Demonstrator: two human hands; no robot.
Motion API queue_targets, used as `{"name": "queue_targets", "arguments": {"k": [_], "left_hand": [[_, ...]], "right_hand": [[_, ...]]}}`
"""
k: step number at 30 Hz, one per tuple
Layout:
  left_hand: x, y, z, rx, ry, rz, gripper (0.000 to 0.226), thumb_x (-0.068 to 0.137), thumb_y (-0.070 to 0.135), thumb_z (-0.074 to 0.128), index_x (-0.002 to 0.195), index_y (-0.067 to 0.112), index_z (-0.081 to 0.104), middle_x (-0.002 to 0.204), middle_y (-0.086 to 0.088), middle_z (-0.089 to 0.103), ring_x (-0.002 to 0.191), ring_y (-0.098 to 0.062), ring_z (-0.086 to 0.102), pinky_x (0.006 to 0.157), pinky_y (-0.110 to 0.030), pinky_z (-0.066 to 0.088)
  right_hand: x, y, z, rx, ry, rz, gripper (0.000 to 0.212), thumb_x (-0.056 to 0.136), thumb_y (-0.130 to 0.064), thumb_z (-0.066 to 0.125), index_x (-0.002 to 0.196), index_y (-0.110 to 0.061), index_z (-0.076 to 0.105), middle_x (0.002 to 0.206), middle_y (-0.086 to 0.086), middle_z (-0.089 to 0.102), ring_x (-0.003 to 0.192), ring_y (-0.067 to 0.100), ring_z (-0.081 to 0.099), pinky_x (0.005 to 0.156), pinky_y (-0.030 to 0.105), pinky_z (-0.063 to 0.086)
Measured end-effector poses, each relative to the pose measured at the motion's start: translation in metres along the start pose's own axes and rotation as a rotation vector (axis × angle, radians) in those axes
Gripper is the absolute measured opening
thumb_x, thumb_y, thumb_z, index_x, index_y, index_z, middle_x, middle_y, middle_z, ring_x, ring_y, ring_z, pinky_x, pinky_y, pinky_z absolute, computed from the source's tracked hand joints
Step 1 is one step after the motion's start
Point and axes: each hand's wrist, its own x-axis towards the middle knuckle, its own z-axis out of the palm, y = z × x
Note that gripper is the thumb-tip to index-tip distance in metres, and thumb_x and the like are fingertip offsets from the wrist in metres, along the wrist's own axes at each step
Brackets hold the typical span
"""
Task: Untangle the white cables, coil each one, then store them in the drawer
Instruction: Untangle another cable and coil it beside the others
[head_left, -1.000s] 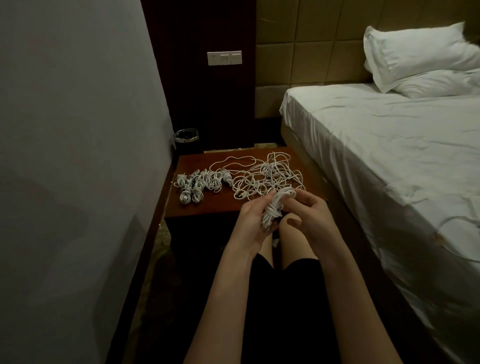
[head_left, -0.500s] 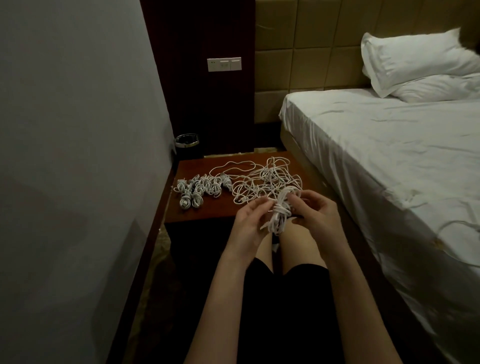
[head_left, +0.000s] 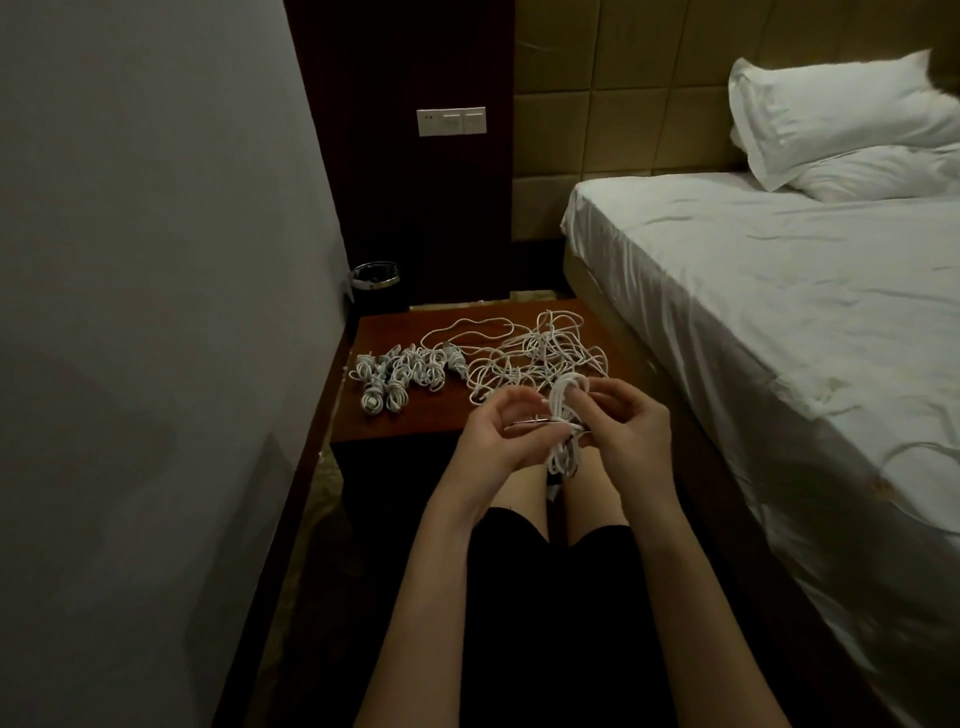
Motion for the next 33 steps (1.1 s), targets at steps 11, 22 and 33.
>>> {"name": "queue_targets", "arguments": {"k": [11,22,33], "left_hand": [[0.026,-0.012,-0.032,-0.149,0.337,-0.027,0.027,0.079,0.004,0.075,0.098,0.011,0.058,0.094,-0.003,0.066,0.089,-0.016,0.067,0.073,-0.026,0.058],[0.072,-0.035,-0.107,0.082,0.566,-0.16,0.031,0.08,0.014,0.078,0.108,0.01,0.065,0.108,-0.006,0.069,0.101,-0.018,0.066,0.071,-0.02,0.054],[0.153,-0.059,-0.157,0.283,0.628,-0.297,0.04,0.09,0.003,0.064,0.129,0.001,0.056,0.118,-0.013,0.065,0.106,-0.022,0.063,0.097,-0.035,0.05]], "right_hand": [[0.01,0.027,0.029,-0.012,-0.236,0.108,0.019,0.088,-0.015,0.068,0.103,-0.026,0.065,0.101,-0.003,0.069,0.092,0.003,0.066,0.067,0.02,0.056],[0.052,0.09,0.111,-0.196,-0.275,0.178,0.04,0.089,-0.021,0.068,0.127,-0.013,0.059,0.118,-0.001,0.066,0.108,0.01,0.061,0.094,0.031,0.052],[0.12,0.153,0.167,-0.314,-0.382,0.316,0.045,0.086,-0.022,0.071,0.128,-0.01,0.06,0.122,0.005,0.066,0.112,0.016,0.062,0.099,0.041,0.05]]}}
